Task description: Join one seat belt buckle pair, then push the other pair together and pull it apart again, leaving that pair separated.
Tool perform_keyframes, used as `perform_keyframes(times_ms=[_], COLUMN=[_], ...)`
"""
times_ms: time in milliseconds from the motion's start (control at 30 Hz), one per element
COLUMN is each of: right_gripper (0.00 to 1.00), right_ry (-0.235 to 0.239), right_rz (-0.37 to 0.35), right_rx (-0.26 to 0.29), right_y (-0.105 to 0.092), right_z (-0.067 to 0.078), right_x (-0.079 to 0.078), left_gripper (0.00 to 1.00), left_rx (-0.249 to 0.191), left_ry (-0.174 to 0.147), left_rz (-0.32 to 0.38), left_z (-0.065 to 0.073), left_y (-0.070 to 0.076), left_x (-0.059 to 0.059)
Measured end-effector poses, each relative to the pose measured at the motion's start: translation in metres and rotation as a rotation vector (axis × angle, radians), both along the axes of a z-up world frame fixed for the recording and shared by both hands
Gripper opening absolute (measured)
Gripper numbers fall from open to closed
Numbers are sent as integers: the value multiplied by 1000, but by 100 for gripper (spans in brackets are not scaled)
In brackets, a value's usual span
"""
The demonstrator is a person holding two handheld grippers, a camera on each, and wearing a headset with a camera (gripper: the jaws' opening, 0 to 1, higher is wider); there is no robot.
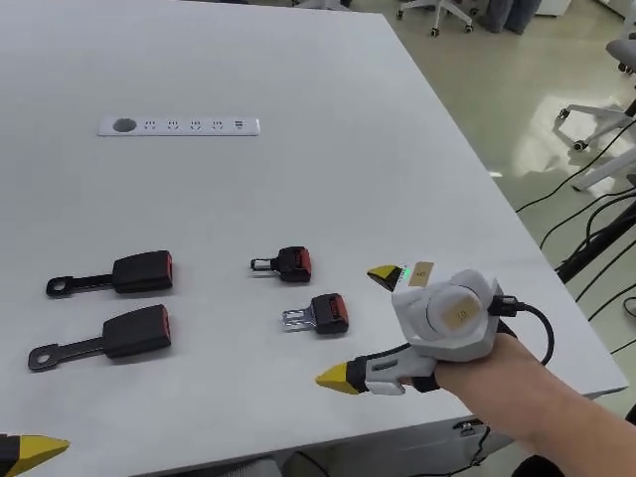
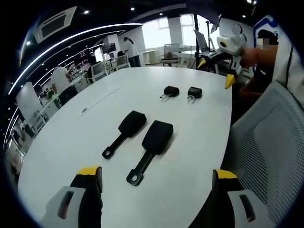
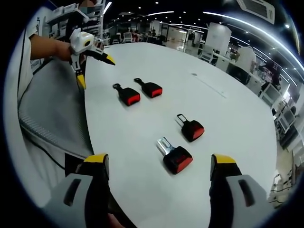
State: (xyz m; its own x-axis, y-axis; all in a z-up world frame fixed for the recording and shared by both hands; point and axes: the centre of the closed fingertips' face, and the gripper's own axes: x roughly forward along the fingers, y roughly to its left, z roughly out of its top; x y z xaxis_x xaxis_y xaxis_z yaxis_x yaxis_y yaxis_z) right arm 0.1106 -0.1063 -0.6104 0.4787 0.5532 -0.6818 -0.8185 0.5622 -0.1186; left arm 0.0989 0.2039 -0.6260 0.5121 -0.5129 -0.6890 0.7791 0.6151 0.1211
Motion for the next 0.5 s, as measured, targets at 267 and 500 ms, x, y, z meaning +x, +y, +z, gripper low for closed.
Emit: perform_keyframes(times_ms=[267,500], right_gripper=[86,82], right_ry=[-3,7], right_rz=[-2,13], right_rx=[2,12], right_y=[-1,3], right_z=[0,-1], right_x=[4,6], left_gripper=[92,93], left_rx=[-12,-16], left_ry=[-1,7], left_rz=[-11,-26], left_z=[12,15], left_y=[-15,-24], left_x=[-2,1])
